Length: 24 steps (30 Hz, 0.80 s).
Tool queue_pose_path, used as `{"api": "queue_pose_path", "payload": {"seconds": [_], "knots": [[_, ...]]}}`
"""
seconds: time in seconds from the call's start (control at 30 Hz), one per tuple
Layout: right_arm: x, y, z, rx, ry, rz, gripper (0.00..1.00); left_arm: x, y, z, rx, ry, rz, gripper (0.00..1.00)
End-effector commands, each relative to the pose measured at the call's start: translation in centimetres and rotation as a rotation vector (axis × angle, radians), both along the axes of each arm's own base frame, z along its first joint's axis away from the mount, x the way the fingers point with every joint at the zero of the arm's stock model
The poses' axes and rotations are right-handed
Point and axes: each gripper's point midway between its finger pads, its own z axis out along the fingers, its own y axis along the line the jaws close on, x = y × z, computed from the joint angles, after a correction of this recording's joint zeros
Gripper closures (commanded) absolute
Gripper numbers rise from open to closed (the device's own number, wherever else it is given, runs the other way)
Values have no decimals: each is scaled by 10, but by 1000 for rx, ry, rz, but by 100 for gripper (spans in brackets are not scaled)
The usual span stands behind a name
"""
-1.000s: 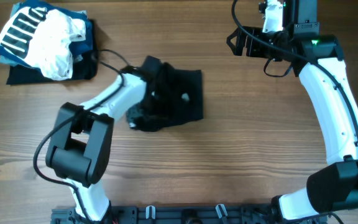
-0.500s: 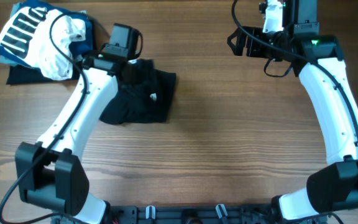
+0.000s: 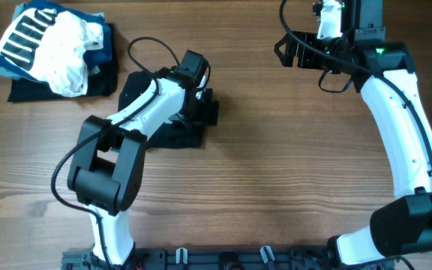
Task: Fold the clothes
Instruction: 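Lift the bundle with the left gripper and carry it toward the clothes stack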
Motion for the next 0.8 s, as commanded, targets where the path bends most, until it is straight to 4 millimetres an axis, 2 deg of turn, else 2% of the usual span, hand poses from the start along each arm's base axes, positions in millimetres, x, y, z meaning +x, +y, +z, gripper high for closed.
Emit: {"api": "queue_pose_path", "payload": {"seconds": [0.0, 0.03, 0.07, 0.13, 0.23, 0.33, 0.37, 0.43, 0.5, 0.6, 0.67, 0.77], "knots": [[2, -2, -2, -5, 2, -13, 1, -8, 14, -29, 93, 56, -9, 17], [2, -2, -2, -5, 2, -13, 0, -9, 15, -33, 104, 62, -10, 24], [2, -2, -2, -5, 2, -13, 1, -10, 18, -39, 123, 71, -9, 40], [2, -2, -2, -5, 2, -13, 1, -10, 23, -43, 158, 67, -8, 49], [2, -3, -2, -8, 2, -15, 1, -12, 23, -54, 172, 81, -15, 51], [3, -4, -3, -17, 1, -22, 1, -15, 14, -61, 170, 86, -37, 39], [3, -6, -3, -22, 1, -27, 1, -15, 8, -61, 166, 75, -51, 40], [3, -6, -3, -22, 1, -27, 1, -20, -4, -64, 163, 62, -82, 46], [3, -6, -3, -22, 1, -27, 0, -25, -10, -69, 162, 56, -87, 60], [2, -6, -4, -26, 4, -28, 1, -36, -4, -80, 176, 73, -29, 76], [2, -6, -4, -26, 4, -29, 0, -38, -3, -82, 177, 73, -29, 95], [2, -6, -4, -26, 4, -29, 0, -32, -3, -76, 174, 56, -18, 96]]}}
